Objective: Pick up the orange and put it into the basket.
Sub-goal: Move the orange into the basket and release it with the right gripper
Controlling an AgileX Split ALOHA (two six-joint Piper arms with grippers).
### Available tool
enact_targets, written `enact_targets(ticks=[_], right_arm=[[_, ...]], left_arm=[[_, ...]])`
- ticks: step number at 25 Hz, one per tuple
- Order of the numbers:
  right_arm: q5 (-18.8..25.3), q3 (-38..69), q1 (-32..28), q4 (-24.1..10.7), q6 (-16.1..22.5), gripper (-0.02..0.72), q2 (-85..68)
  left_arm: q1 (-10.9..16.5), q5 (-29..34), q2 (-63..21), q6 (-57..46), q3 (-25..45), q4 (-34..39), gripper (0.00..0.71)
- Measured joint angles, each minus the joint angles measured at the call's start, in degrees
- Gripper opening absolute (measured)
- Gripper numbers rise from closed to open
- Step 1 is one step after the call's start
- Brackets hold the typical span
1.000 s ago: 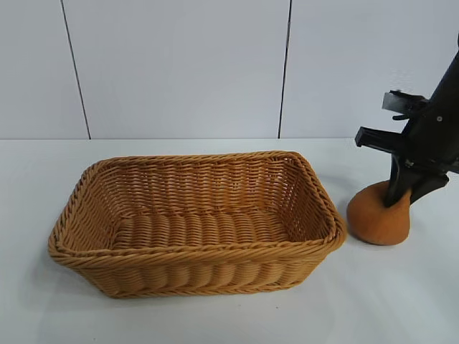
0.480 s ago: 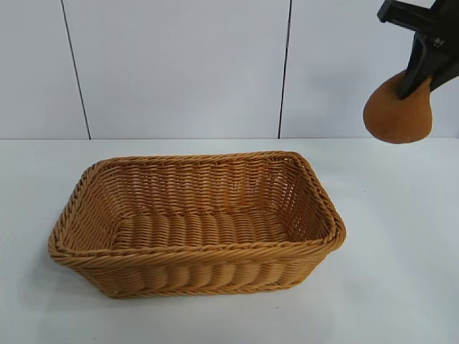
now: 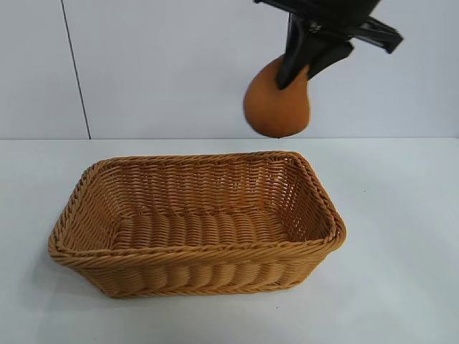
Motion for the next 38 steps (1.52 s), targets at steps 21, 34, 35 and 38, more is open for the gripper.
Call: enact_targets(ticks=[21,34,35,38], right_arm=[[-10.36,0.00,9.31,-1.37,1.93,0.113,18.81],[13.83,-18.50,9.25,-13.28,6.29,0.580,15.80],[14.81,-20.59,9.20,-15.28,6.63,0.580,15.65],[15.48,-24.54,8.66,-17.97,8.57,0.580,15.11]], left_arm=[[0.00,0.00,0.00,0.00,0.00,0.00,0.557],[0.00,0.00,0.00,0.00,0.00,0.00,0.557],[0.00,0.00,0.00,0.00,0.00,0.00,0.557],[0.00,0.00,0.00,0.00,0.00,0.00,0.557]])
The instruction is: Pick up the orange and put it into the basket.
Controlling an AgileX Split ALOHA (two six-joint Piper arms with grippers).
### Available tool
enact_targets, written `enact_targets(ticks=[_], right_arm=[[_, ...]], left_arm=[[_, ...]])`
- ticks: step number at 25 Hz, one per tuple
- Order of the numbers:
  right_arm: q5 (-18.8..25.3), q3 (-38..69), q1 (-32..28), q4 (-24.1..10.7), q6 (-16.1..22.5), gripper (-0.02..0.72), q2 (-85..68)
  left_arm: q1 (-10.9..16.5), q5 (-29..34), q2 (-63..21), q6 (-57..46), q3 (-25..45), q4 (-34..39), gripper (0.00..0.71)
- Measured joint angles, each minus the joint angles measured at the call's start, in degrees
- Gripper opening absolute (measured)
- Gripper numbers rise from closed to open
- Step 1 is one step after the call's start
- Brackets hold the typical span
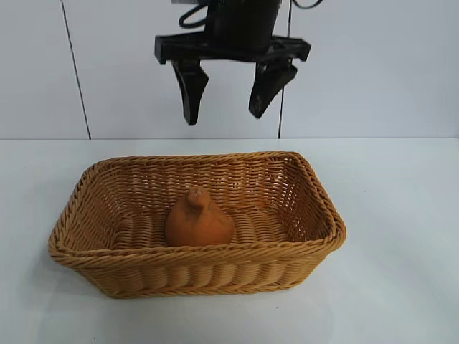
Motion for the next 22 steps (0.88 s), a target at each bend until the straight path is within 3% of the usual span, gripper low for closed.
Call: enact_targets(ticks=[7,17,22], right_arm=[[0.46,-1.14,-7.39,-0.68,-0.84,0.580,-0.14],[0.47,-1.14,-29.45,-0.90,-2.24,0.580,-0.14],[0.78,-1.14,-33.29,-0.48,-2.51,0.580,-0.14]], left_arm=[[0.00,0.05,0.00,0.00,0.00,0.00,0.557],[0.00,0.05,0.00,0.00,0.00,0.41,0.557],[0.00,0.05,0.00,0.00,0.00,0.41,0.557]])
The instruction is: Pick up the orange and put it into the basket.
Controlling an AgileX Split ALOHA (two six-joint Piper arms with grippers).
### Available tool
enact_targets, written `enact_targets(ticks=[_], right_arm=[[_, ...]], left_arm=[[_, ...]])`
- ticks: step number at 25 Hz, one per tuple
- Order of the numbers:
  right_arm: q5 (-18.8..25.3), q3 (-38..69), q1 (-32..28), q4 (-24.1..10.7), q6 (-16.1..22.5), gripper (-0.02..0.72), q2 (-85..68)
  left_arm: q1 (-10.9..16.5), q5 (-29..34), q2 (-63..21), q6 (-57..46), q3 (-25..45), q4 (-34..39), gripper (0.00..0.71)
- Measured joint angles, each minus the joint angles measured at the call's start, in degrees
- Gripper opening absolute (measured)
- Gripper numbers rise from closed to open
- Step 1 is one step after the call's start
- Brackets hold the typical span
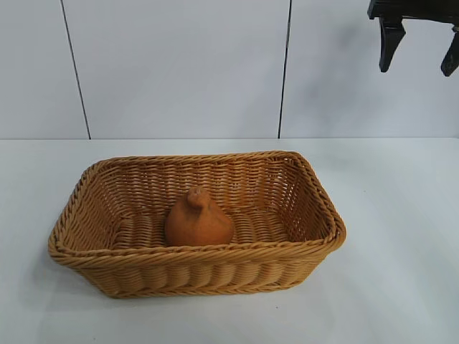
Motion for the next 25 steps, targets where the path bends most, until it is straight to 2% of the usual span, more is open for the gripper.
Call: enact_targets(ticks=[5,9,18,25], right_arm=[[0.15,1.08,-0.13,1.78,-0.82,0.580,-1.08],[0.07,9.75,-0.13,2.70,-2.19,0.580,-7.32],[0.08,44.81,-0.13,2.75,-3.61,0.580,-33.05],[0.03,67.13,-0.13,2.75,-3.80,0.580,-55.93]], left_arm=[[0.00,0.00,0.00,0.00,0.00,0.00,0.557],[0.00,0.00,0.00,0.00,0.00,0.00,0.557],[0.00,0.00,0.00,0.00,0.00,0.00,0.557],[0.00,0.00,0.00,0.00,0.00,0.00,0.557]])
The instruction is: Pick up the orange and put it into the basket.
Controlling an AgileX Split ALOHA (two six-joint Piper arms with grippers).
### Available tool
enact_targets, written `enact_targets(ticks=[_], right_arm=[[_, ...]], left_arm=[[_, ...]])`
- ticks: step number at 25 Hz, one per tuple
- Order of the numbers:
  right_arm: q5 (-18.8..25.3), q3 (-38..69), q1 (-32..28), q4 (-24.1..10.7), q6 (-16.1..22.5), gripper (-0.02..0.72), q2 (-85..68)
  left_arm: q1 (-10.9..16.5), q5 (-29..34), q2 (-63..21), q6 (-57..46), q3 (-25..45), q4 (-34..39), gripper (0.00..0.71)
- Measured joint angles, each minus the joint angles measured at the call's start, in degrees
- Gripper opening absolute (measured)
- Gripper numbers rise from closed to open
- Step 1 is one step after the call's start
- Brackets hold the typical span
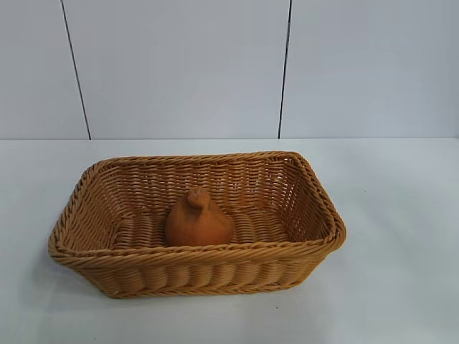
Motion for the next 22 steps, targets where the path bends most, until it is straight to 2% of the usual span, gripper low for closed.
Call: enact_targets(ticks=[9,22], right_arm=[[-9.81,16.77,0.00,0.00,0.00,0.580,-28.01],[-11.27,18.42,0.00,0.05,0.00,0.580,-51.73]], left_arm=[[0.00,0.00,0.00,0.00,0.00,0.00,0.557],[0.00,0.00,0.00,0.00,0.00,0.00,0.557]])
